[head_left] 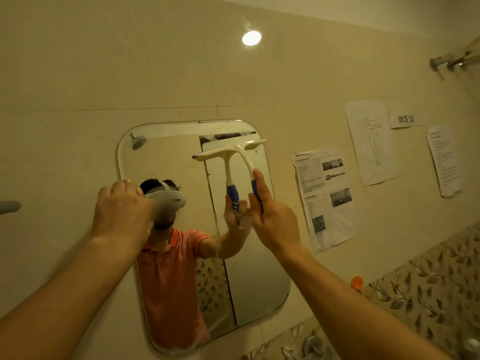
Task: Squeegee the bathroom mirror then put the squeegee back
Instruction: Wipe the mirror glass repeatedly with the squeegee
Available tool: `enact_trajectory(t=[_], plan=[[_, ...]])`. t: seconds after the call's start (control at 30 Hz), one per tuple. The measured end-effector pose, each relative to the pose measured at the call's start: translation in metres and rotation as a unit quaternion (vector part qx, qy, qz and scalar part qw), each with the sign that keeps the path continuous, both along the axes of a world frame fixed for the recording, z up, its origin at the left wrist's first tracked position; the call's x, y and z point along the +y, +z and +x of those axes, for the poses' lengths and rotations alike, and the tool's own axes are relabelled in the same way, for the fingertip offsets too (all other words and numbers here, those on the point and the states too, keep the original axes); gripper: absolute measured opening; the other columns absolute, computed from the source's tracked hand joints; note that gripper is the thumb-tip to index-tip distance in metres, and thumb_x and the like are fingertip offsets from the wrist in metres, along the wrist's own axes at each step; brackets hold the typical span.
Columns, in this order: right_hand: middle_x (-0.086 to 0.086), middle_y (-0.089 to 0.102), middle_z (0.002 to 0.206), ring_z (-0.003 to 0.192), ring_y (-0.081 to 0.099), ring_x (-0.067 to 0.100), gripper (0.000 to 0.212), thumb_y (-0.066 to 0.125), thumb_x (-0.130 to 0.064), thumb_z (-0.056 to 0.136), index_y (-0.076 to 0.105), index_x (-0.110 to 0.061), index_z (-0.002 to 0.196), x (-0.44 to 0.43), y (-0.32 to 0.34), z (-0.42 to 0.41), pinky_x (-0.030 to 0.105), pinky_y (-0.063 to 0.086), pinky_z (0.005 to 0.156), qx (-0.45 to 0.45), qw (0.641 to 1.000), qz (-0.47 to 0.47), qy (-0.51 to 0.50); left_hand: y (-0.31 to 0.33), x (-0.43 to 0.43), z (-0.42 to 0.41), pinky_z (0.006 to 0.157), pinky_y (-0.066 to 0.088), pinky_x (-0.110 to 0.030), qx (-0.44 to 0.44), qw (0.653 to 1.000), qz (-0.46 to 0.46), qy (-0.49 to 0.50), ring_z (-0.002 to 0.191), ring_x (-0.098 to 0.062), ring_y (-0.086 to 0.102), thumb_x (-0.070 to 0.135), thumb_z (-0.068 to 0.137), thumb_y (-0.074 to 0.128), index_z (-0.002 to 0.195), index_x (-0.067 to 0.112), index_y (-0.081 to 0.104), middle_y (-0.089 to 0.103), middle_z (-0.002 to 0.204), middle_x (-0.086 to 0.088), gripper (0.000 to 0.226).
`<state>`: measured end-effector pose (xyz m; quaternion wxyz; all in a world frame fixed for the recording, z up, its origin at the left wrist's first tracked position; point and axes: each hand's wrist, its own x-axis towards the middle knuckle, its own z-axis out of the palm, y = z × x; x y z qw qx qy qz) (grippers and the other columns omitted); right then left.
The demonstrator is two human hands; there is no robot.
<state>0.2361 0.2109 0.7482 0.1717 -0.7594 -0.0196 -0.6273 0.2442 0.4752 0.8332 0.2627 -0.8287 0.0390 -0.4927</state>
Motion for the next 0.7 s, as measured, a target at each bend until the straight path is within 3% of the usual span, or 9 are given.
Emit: enact_trajectory(t=[0.17,0.3,0.37,0.5,0.6,0.7], plan=[[-0.009,0.042,0.055,0.038,0.044,0.010,0.059,0.024,-0.049,0.105,0.004,-0.032,0.158,-0.006,0.050,-0.002,0.030,0.047,0.039,-0.014,0.991,-0.130,-0.010,-0.002,0.007,0.007,0.098,0.040,-0.033,0.007,1.000,-0.018,-0.008,0.123,-0.022,0.047,0.051,0.092,0.059,0.141,0.018,0.049,0.046,0.141,-0.009,0.060],[-0.006,0.044,0.057,0.039,0.038,0.006,0.066,0.019,-0.055,0.103,0.018,-0.023,0.161,-0.009,0.077,-0.001,0.020,0.032,0.042,-0.012,0.985,-0.166,-0.046,-0.002,0.006,0.009,0.104,0.038,-0.035,0.007,1.000,-0.007,0.014,0.130,-0.025,0.044,0.050,0.092,0.061,0.149,0.013,0.039,0.039,0.150,-0.013,0.072],[-0.007,0.041,0.057,0.040,0.038,0.005,0.067,0.014,-0.058,0.102,0.011,-0.027,0.161,-0.008,0.078,0.002,0.019,0.033,0.043,0.004,0.987,-0.149,-0.061,-0.002,0.005,0.007,0.104,0.039,-0.035,0.002,1.000,0.003,0.018,0.130,-0.025,0.044,0.050,0.093,0.059,0.149,0.016,0.040,0.039,0.151,-0.013,0.067],[-0.009,0.041,0.057,0.042,0.048,0.011,0.061,0.008,-0.063,0.100,-0.013,-0.042,0.154,-0.004,0.066,0.011,0.032,0.054,0.046,0.012,0.993,-0.109,-0.048,-0.001,0.003,0.005,0.104,0.039,-0.034,0.004,1.000,0.014,0.019,0.131,-0.025,0.044,0.050,0.095,0.056,0.142,0.021,0.048,0.039,0.150,-0.012,0.055],[-0.003,0.048,0.060,0.044,0.052,0.013,0.061,0.003,-0.068,0.094,-0.025,-0.052,0.145,0.001,0.060,0.018,0.034,0.056,0.047,0.003,0.997,-0.073,-0.037,-0.001,0.003,0.006,0.103,0.040,-0.034,0.005,1.000,0.010,0.019,0.130,-0.025,0.045,0.049,0.096,0.056,0.141,0.021,0.049,0.041,0.148,-0.012,0.053],[-0.005,0.046,0.059,0.044,0.050,0.010,0.061,-0.003,-0.069,0.093,-0.024,-0.049,0.147,0.009,0.058,0.021,0.029,0.054,0.046,0.011,0.997,-0.062,-0.039,-0.002,0.003,0.007,0.103,0.040,-0.034,0.008,1.000,0.005,0.023,0.130,-0.025,0.045,0.048,0.095,0.057,0.144,0.018,0.044,0.039,0.149,-0.012,0.059]])
